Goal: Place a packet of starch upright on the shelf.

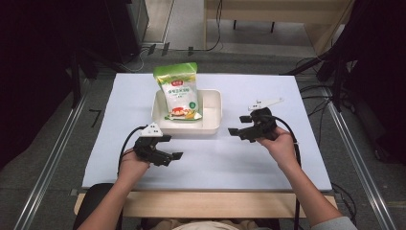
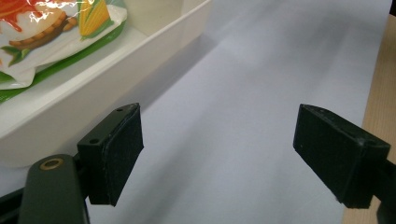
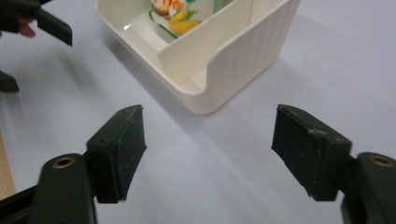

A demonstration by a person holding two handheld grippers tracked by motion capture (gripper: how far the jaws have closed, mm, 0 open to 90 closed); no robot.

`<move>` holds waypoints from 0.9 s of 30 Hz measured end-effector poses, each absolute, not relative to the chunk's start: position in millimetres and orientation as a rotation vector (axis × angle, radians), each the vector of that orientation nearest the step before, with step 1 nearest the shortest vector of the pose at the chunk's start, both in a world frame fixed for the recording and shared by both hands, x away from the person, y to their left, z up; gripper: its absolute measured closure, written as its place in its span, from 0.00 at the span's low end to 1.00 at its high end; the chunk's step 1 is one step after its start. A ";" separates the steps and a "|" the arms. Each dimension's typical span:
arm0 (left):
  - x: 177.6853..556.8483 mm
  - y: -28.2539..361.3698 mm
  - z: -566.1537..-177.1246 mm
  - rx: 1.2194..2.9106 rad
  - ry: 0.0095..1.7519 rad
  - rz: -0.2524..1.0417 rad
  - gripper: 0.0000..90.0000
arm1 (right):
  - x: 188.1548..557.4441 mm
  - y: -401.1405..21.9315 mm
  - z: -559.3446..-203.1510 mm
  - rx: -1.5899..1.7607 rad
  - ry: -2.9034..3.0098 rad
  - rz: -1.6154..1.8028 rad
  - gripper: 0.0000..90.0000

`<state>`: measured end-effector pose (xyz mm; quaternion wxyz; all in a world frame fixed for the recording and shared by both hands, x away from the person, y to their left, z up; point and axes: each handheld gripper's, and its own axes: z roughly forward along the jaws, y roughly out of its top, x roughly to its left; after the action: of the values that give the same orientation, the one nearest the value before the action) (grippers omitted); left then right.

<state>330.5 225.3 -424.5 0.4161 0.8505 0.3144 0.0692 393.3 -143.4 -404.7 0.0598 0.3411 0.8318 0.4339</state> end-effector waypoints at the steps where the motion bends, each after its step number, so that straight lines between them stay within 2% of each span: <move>1: 330.5 225.3 -424.4 2.136 0.789 0.174 0.18 | 390.5 -145.2 -408.0 1.030 2.533 1.317 0.25; 9: 330.2 225.4 -424.1 2.132 0.785 0.174 0.18 | 381.1 -155.9 -427.2 1.049 2.501 1.300 0.25; 27: 330.2 223.1 -425.2 2.149 0.776 0.172 0.18 | 390.6 -150.5 -448.4 1.084 2.600 1.190 0.25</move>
<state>330.2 223.1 -425.2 0.4127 0.8543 0.3084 0.0682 390.6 -150.5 -448.4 0.0416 0.3541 0.8495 0.3888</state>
